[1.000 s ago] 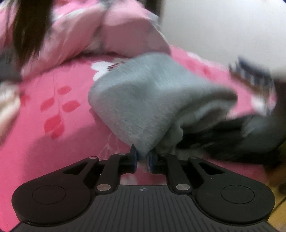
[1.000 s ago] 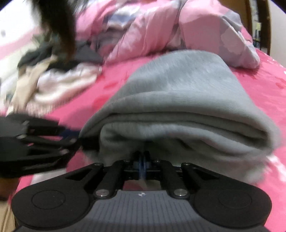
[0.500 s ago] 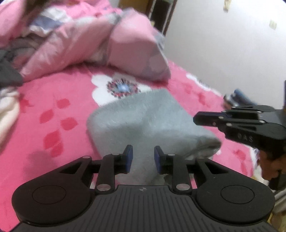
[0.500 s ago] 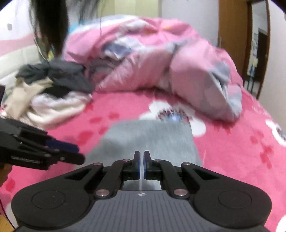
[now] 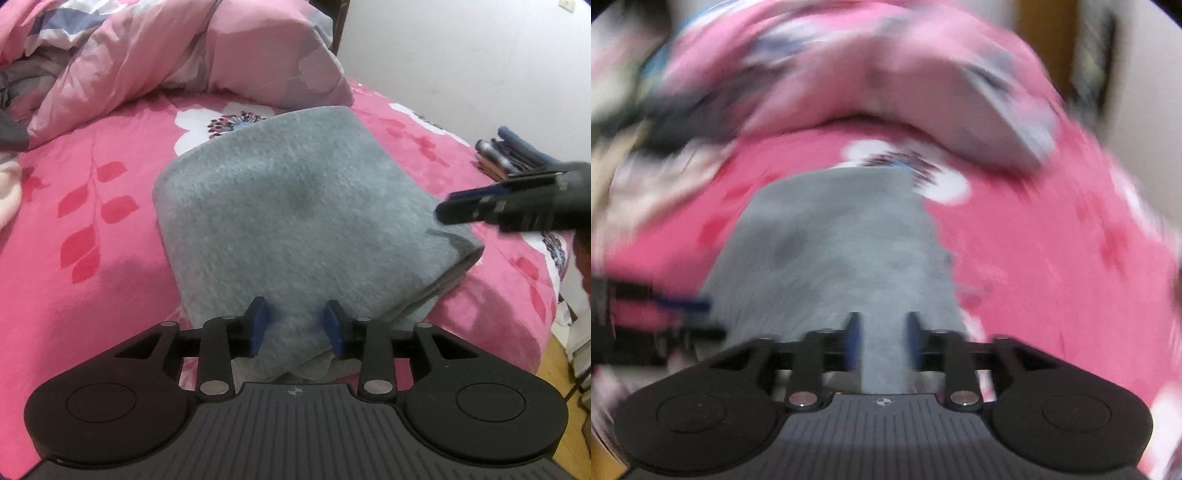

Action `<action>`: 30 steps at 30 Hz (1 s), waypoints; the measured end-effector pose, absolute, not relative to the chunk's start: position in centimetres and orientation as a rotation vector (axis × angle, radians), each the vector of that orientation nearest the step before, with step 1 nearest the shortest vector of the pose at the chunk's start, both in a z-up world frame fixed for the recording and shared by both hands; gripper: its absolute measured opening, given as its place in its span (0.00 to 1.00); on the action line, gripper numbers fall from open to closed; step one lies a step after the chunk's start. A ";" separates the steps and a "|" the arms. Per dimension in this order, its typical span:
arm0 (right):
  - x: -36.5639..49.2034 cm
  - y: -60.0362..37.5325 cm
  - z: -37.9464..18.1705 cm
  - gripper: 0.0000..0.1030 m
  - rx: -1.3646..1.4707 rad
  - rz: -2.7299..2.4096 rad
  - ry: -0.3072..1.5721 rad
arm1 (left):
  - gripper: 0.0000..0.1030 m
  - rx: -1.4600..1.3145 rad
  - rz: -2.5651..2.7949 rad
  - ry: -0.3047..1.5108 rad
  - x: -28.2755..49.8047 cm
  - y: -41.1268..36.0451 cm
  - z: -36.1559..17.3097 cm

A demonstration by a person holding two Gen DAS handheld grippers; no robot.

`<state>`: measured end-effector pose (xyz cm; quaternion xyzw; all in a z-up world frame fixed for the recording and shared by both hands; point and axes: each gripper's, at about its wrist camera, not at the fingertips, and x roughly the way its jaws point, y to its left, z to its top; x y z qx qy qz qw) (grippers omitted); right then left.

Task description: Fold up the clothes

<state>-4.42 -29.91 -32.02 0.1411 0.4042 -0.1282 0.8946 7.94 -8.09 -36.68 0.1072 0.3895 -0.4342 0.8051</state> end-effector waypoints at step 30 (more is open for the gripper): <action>-0.8 -35.3 -30.3 0.13 0.452 0.087 1.022 | 0.40 0.162 -0.761 0.925 7.7 -10.1 -35.7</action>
